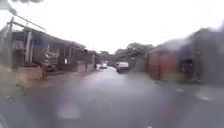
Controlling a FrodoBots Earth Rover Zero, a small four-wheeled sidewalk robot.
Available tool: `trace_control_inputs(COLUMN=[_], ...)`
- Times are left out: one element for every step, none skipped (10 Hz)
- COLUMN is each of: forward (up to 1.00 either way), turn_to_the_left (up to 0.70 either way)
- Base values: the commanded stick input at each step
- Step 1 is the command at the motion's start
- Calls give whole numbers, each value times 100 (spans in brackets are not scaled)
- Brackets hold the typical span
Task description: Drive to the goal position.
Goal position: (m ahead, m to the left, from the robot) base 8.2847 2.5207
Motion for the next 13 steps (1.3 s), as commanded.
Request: trace_control_inputs(forward=[70,70,70,70,70,70,70,70,70,70,70,70,70], turn_to_the_left=[0,0,0,0,0,0,0,0,0,0,0,0,-9])
